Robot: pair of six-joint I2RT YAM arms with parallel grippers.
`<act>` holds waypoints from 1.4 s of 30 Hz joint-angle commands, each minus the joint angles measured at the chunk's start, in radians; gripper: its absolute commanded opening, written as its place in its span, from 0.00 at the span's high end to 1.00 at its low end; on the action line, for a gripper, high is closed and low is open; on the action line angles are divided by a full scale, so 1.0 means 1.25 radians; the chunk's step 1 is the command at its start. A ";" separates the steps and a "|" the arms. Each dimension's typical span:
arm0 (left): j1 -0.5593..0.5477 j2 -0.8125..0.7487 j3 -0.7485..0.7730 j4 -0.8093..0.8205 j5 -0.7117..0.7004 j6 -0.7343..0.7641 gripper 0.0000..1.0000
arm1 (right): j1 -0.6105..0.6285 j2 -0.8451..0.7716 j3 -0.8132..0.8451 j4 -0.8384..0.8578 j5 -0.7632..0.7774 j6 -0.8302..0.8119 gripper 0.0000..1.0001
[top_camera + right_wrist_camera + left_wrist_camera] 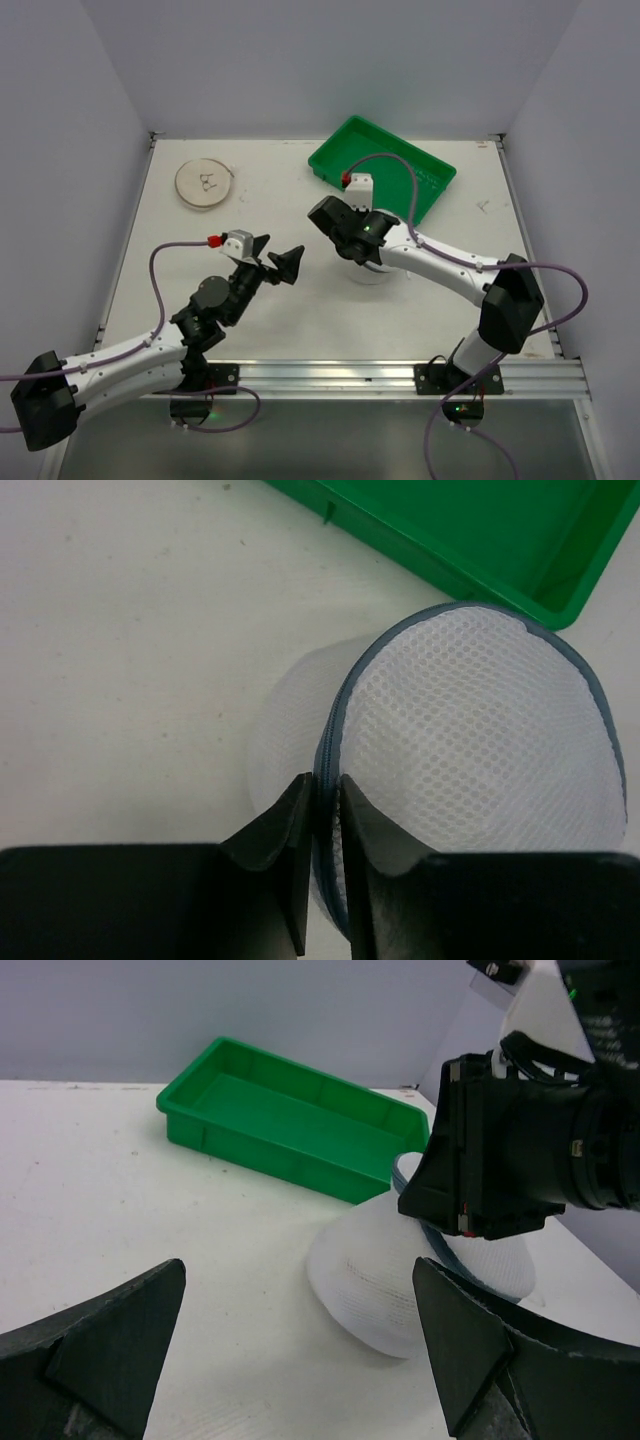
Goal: Unzip the laundry bag and remove the bra
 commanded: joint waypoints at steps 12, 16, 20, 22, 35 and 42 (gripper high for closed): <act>0.001 0.121 0.087 0.018 0.145 -0.012 0.00 | -0.081 -0.282 -0.102 0.050 -0.121 -0.194 0.39; 0.000 0.212 0.170 -0.068 0.239 -0.077 0.02 | -0.154 -0.411 -0.200 0.058 -0.191 -0.221 0.40; -0.001 0.265 0.226 -0.120 0.292 -0.124 0.04 | -0.200 -0.537 -0.336 0.128 -0.275 -0.255 0.41; -0.001 0.276 0.259 -0.176 0.298 -0.156 0.04 | -0.205 -0.560 -0.366 0.159 -0.320 -0.255 0.42; -0.003 0.279 0.195 -0.196 0.459 -0.329 0.07 | -0.215 -0.544 -0.513 0.337 -0.463 -0.194 0.44; -0.014 0.310 0.159 -0.124 0.529 -0.392 0.06 | -0.215 -0.566 -0.563 0.405 -0.548 -0.132 0.46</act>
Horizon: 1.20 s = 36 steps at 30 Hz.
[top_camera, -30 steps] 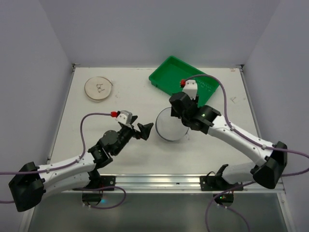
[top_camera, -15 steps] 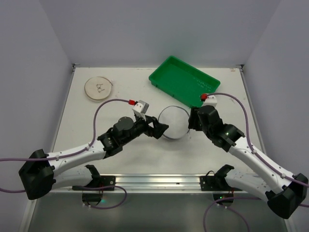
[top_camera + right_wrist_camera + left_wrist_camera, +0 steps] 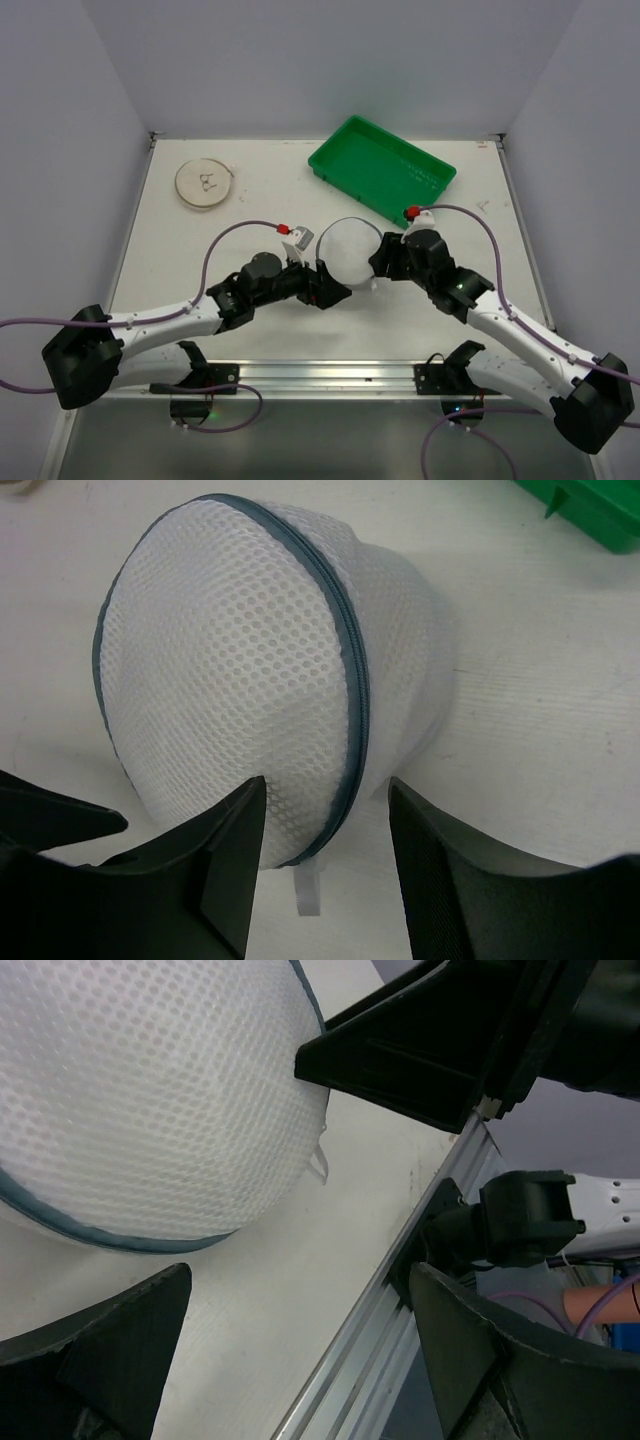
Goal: Unzip the laundry bag and remove the bra
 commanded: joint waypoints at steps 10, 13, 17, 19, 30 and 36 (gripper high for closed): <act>-0.045 0.063 -0.039 0.168 -0.013 -0.129 0.05 | -0.003 -0.095 -0.072 0.083 -0.090 0.087 0.47; -0.052 0.095 -0.022 0.181 -0.038 -0.138 0.05 | -0.003 -0.119 -0.074 0.065 -0.085 0.088 0.47; -0.053 0.133 0.006 0.186 -0.070 -0.150 0.05 | -0.003 -0.168 -0.078 0.017 -0.056 0.083 0.48; -0.053 0.153 0.012 0.193 -0.085 -0.158 0.05 | -0.002 -0.204 -0.091 0.002 -0.047 0.078 0.48; -0.054 0.203 0.019 0.262 -0.225 -0.183 0.12 | -0.003 -0.208 -0.170 0.077 -0.118 0.051 0.58; -0.054 0.226 0.035 0.259 -0.254 -0.171 0.28 | 0.003 -0.205 -0.211 0.126 -0.130 0.045 0.65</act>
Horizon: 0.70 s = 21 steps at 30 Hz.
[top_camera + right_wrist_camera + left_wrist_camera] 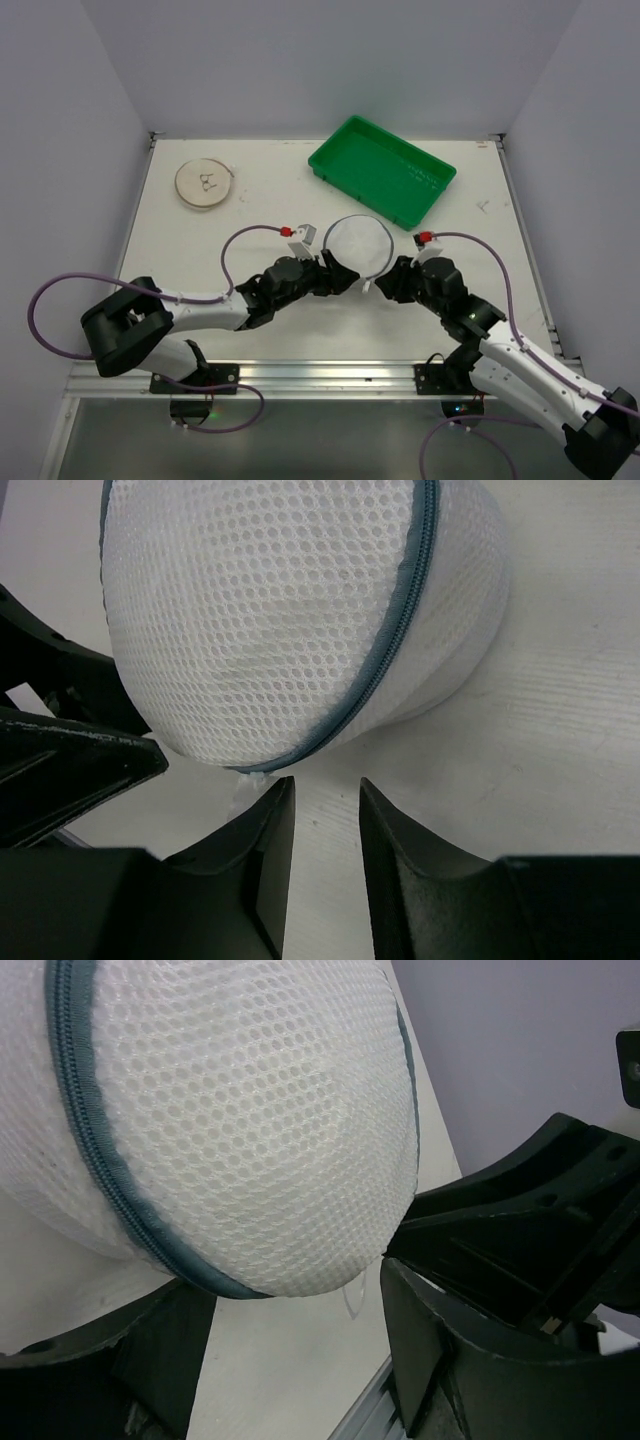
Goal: Unzip the laundry bag and remove the bra
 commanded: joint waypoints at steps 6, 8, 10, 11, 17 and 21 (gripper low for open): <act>-0.005 0.009 0.028 0.040 -0.081 0.000 0.59 | 0.033 0.016 -0.028 0.147 -0.028 -0.031 0.69; -0.003 0.009 0.031 0.034 -0.083 0.000 0.68 | 0.049 0.020 -0.031 0.161 -0.026 -0.031 0.69; -0.005 0.009 0.037 0.030 -0.087 0.000 0.84 | 0.069 0.016 -0.037 0.172 -0.014 -0.030 0.67; -0.005 0.008 0.038 0.021 -0.087 0.000 0.88 | 0.075 0.016 -0.037 0.172 -0.009 -0.030 0.67; -0.005 0.000 0.047 -0.005 -0.099 -0.003 1.00 | 0.106 0.015 -0.029 0.172 0.041 -0.036 0.65; -0.005 -0.006 0.044 -0.006 -0.100 -0.009 1.00 | 0.118 0.031 -0.028 0.157 0.075 -0.034 0.67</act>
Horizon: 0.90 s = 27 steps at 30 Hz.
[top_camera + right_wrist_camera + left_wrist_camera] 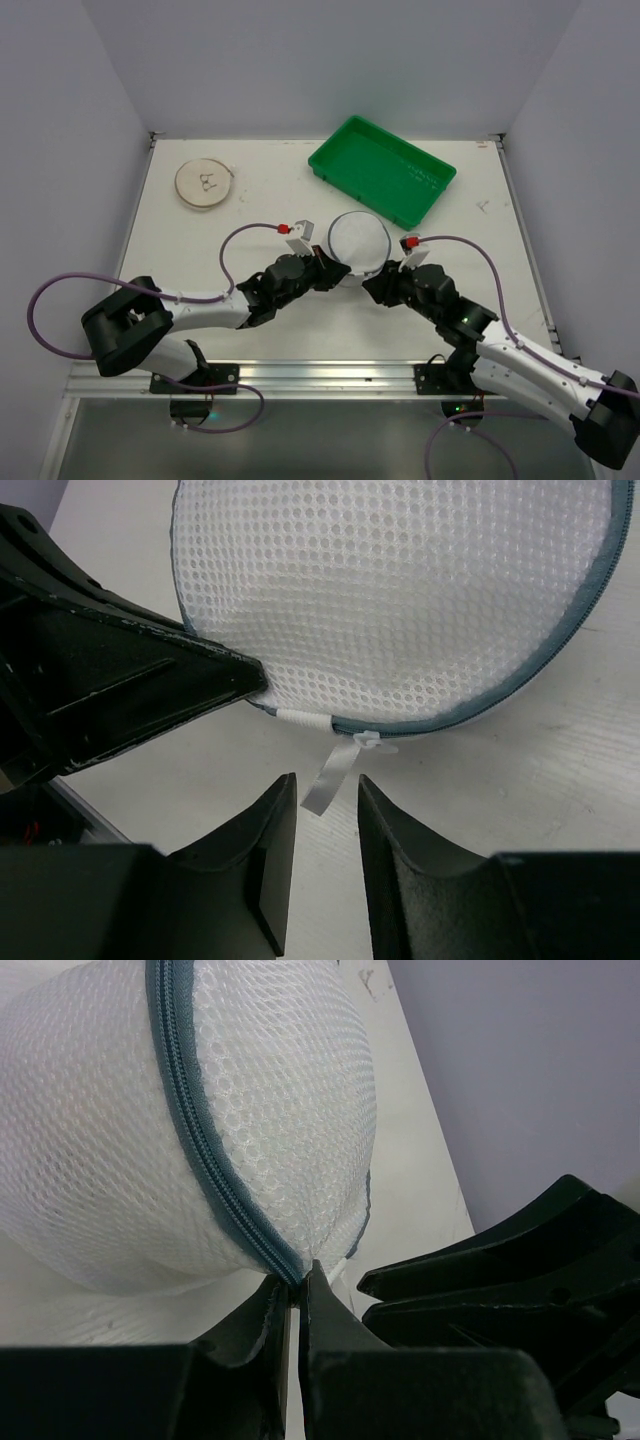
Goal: Unzip the laundry bag and remove the bra
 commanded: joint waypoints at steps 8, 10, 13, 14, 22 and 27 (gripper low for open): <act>-0.005 -0.021 0.016 -0.008 -0.040 -0.005 1.00 | 0.015 0.011 -0.009 0.016 0.120 -0.014 0.70; -0.005 -0.025 0.008 -0.002 -0.039 -0.010 1.00 | 0.015 0.016 -0.022 0.037 0.137 0.000 0.70; -0.005 -0.030 0.000 0.008 -0.033 -0.016 1.00 | 0.017 0.031 -0.030 0.098 0.118 0.007 0.70; -0.005 -0.034 0.000 0.006 -0.031 -0.017 1.00 | 0.015 0.039 -0.025 0.103 0.117 0.009 0.70; -0.003 -0.051 -0.011 0.006 -0.026 -0.021 1.00 | 0.015 0.060 -0.037 0.180 0.100 0.012 0.71; -0.003 -0.053 -0.029 0.026 -0.019 -0.032 1.00 | 0.015 0.094 -0.027 0.175 0.112 0.006 0.72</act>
